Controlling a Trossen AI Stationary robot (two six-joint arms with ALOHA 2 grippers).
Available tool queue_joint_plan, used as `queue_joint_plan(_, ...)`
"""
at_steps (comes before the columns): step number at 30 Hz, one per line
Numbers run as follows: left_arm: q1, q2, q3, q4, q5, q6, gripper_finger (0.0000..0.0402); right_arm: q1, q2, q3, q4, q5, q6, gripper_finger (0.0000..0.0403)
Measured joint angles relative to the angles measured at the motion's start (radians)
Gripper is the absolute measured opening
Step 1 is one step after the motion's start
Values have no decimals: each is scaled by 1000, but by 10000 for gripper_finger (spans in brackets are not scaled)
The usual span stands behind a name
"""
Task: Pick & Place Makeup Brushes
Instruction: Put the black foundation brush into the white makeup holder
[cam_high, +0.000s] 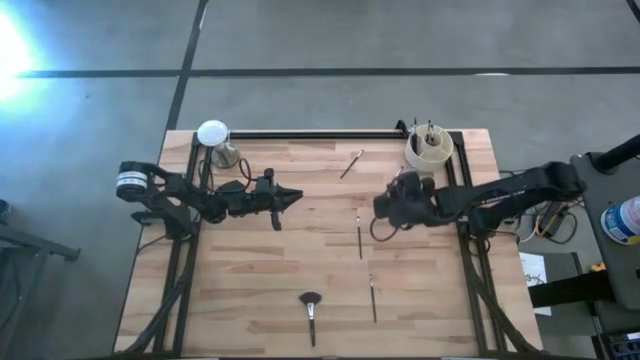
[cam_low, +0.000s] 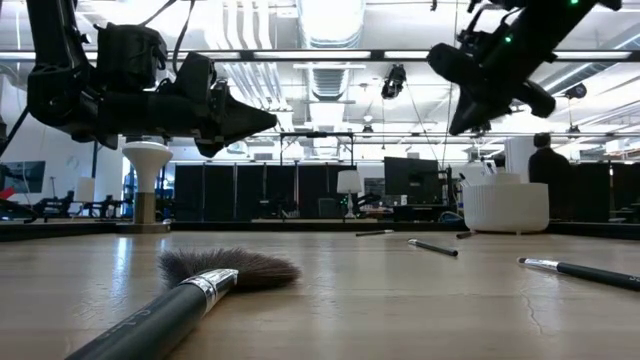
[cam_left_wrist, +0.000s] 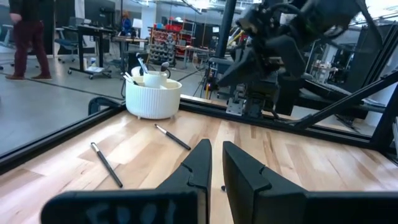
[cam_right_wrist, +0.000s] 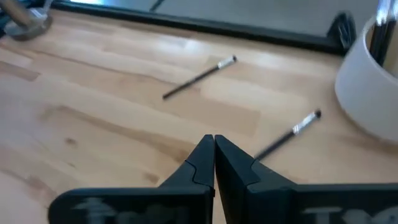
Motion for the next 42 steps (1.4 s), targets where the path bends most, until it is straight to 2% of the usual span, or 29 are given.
queue_joint_plan(8,0,0,0,-6,0,0,32,66,141,72,-126,-12,247,8)
queue_joint_plan(14,0,0,0,-6,0,0,32,73,275,106,-139,-130,323,8)
queue_joint_plan(21,0,0,0,-6,1,-2,32,76,341,63,-130,-123,484,8)
queue_joint_plan(27,0,0,0,-6,9,-3,32,40,352,-3,-126,-72,628,12)
queue_joint_plan(31,0,0,0,-6,10,-3,32,-10,353,-23,-105,-82,628,40)
queue_joint_plan(42,0,0,0,-7,19,-5,32,-172,344,-38,-4,-80,535,154)
